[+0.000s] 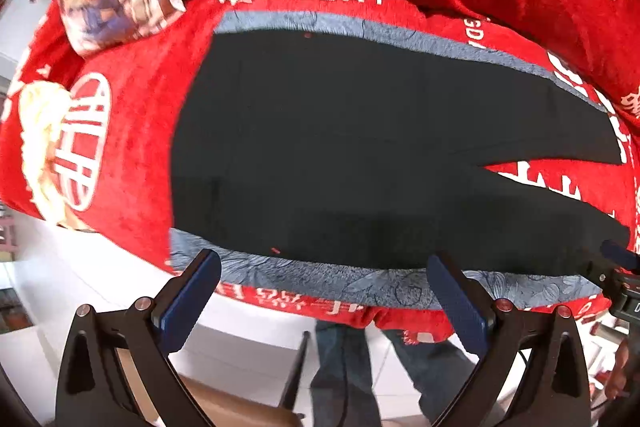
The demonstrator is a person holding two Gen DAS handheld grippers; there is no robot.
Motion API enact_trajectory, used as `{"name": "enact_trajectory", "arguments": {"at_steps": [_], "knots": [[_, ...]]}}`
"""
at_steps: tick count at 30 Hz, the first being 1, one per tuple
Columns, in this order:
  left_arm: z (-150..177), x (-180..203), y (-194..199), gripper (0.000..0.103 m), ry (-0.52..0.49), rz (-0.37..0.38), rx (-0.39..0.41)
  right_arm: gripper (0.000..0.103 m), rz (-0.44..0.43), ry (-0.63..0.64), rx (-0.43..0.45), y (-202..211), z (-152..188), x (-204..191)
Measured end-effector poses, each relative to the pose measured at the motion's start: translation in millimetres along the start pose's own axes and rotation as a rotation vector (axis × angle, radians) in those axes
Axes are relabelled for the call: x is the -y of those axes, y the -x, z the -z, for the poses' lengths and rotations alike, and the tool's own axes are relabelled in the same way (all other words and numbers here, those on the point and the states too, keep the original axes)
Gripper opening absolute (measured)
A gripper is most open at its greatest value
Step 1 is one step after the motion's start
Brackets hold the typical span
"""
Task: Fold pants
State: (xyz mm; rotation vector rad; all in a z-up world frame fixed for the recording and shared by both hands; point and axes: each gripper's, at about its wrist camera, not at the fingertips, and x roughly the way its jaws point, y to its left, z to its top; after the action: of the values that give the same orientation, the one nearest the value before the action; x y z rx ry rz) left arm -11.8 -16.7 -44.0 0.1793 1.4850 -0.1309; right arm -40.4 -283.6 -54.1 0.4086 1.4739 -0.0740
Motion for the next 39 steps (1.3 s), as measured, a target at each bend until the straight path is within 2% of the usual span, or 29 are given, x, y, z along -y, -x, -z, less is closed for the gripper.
{"name": "enact_trajectory", "arguments": {"at_steps": [3,10,21,25,27,30,31,32,34,35,39], "knots": [[0.8,-8.7,-26.5,0.103,0.003,0.015,-0.016,0.103,0.003,-0.009,-0.002,-17.2,-1.4,-2.0],[6.5,-23.6,-61.6,0.103,0.004,0.038,0.015,0.103,0.043,-0.013,0.003,-52.8,2.1,-7.4],[5.6,-44.4,-74.7,0.103,0.024,0.053,0.040,0.103,0.052,-0.070,0.000,-73.3,9.2,-9.9],[4.0,-49.6,-77.2,0.103,0.014,0.075,0.047,0.103,0.024,-0.087,0.021,-70.3,9.8,-6.9],[5.3,-61.7,-75.3,0.103,0.042,0.124,0.065,0.103,-0.079,-0.106,0.053,-64.9,8.9,-3.7],[15.4,-89.5,-75.6,0.103,0.129,0.233,0.078,0.100,-0.350,-0.177,0.084,-56.7,15.6,6.0],[20.8,-98.6,-77.0,0.103,0.151,0.264,0.078,0.094,-0.450,-0.213,0.081,-58.3,21.8,9.8],[27.4,-108.3,-79.4,0.103,0.170,0.288,0.076,0.083,-0.512,-0.240,0.068,-62.5,28.3,11.6],[43.2,-124.7,-85.4,0.103,0.197,0.323,0.065,0.071,-0.639,-0.293,0.004,-81.8,44.5,13.3],[49.3,-130.3,-88.8,0.103,0.207,0.341,0.057,0.069,-0.702,-0.310,-0.046,-96.7,56.0,10.8],[74.6,-150.3,-112.6,0.103,0.281,0.408,-0.001,0.069,-0.772,-0.282,-0.134,-134.6,90.5,-5.1]]}}
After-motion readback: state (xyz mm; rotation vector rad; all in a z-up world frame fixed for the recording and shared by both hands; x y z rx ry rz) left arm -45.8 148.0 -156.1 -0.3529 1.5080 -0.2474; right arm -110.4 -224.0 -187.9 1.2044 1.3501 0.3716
